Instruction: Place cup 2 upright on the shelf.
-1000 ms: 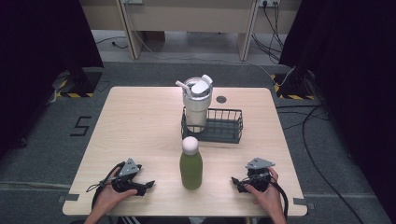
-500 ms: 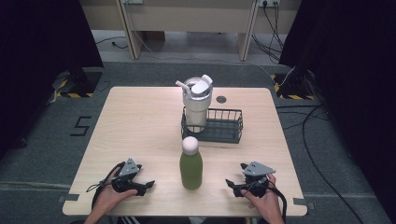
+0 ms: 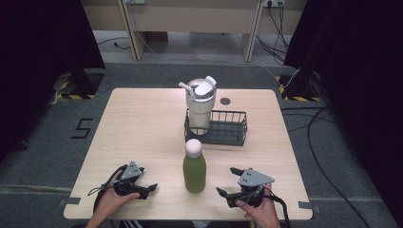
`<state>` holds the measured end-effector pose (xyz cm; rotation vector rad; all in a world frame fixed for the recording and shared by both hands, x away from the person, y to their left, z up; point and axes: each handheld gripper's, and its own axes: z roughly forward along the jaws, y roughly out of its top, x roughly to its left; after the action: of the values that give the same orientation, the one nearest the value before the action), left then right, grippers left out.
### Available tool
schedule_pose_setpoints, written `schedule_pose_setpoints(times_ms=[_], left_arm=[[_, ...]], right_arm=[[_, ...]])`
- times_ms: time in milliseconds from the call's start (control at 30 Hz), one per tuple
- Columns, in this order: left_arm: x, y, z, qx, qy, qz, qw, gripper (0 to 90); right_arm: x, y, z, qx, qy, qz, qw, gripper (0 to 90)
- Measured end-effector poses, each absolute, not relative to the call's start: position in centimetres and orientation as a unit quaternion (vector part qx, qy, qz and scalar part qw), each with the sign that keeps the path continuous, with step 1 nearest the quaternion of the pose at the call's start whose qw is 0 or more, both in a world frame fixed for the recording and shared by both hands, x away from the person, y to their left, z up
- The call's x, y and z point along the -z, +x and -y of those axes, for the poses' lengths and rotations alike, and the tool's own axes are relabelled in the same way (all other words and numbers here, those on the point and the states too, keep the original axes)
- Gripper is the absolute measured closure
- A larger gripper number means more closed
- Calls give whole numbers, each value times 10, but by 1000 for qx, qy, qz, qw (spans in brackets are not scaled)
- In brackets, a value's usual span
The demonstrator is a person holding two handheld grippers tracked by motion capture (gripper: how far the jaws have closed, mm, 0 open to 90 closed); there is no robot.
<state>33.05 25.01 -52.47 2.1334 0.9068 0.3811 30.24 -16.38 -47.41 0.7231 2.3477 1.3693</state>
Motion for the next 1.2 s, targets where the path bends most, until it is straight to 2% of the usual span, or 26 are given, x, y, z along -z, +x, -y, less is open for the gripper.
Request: schedule_pose_setpoints(times_ms=[600,1200], left_arm=[[525,331,-250,-150,838,-357,386,141],[525,331,-250,-150,837,-357,386,140]], right_arm=[[466,296,148,-509,227,-816,154,161],[474,310,130,-536,216,-803,143,152]])
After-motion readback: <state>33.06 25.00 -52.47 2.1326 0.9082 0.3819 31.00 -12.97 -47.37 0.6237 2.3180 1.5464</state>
